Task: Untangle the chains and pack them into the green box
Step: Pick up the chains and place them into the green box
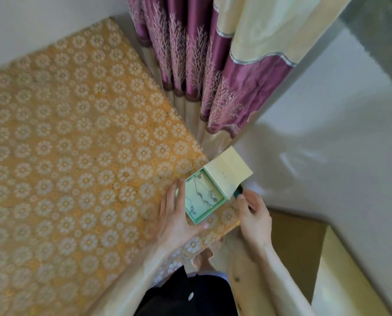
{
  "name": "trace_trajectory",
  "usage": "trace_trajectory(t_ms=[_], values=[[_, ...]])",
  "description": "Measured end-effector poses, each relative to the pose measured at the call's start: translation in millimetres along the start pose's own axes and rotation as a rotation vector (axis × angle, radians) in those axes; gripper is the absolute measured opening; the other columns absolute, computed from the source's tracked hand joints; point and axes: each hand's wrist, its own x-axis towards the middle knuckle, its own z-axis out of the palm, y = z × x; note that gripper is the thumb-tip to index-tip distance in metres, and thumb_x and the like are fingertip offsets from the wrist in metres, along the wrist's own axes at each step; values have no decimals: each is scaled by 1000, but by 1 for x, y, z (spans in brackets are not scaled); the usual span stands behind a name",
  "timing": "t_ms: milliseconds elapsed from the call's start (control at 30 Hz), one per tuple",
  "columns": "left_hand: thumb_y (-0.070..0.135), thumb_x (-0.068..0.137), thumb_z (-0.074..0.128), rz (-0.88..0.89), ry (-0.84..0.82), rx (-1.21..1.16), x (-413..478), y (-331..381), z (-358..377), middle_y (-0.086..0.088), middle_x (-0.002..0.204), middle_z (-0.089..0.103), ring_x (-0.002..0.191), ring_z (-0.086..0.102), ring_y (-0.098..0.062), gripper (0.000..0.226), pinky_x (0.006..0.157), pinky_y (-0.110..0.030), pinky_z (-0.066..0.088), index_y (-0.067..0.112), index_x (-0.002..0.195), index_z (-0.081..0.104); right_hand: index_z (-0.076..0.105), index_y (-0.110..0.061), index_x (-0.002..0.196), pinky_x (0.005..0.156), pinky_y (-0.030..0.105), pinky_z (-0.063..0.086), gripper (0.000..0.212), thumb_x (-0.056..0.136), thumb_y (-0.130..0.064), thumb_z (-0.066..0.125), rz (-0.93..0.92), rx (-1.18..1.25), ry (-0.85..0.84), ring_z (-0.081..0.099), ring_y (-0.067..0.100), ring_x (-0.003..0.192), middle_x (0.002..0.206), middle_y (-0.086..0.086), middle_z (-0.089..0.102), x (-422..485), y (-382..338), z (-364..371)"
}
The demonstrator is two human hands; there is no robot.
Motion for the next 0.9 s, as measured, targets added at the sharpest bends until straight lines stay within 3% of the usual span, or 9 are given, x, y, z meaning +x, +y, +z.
trace_trajectory(t_ms=[67,200,300,367,467,533,667,900], values=[[73,68,73,1,51,-1,1,-1,7,5,166,-12,152,10,-25,137,116,-48,33,26,157,-20,51,-20,142,93,25,39,49,98,-40,59,127,60,-9,55,11,120,140,-2,57,25,0,4],[69,67,77,-7,95,-75,4,-6,12,15,165,-14,153,13,-20,136,95,-45,56,32,157,-17,42,-16,148,90,33,51,57,98,-36,61,332,294,-138,62,20,115,140,2,57,71,3,13],[61,67,83,-21,86,-146,3,-4,12,20,164,-15,153,10,-17,135,109,-51,46,33,158,-13,51,-15,135,83,35,57,40,98,-21,62,369,434,-191,68,19,105,127,4,66,92,11,17],[57,67,86,-40,84,-173,3,-2,12,21,164,-12,153,11,-16,135,114,-50,39,33,159,-10,58,-13,130,93,43,57,34,97,-17,63,363,479,-185,68,25,110,125,8,69,98,15,19],[51,65,89,-83,96,-198,2,2,12,23,164,-9,152,11,-14,135,116,-45,32,33,160,-5,59,-14,125,99,42,55,28,99,-22,61,368,523,-175,67,28,112,117,7,71,94,8,11],[46,65,91,-100,102,-210,0,5,12,22,164,-6,152,13,-14,134,117,-45,32,32,160,-3,57,-16,127,100,41,52,28,101,-27,59,332,550,-152,68,22,107,106,1,71,84,-3,0],[45,65,91,-112,117,-220,-2,11,10,21,165,-6,153,15,-15,134,117,-51,35,33,160,-2,61,-20,128,82,30,56,34,100,-38,59,178,571,-60,72,19,94,112,-1,72,63,-23,-22],[52,62,89,-113,81,-239,-3,12,6,21,165,-13,154,5,-14,137,120,-53,27,33,160,-5,73,-25,103,76,29,59,16,96,-36,65,-123,434,-25,73,18,99,100,-8,77,5,-36,-36]])
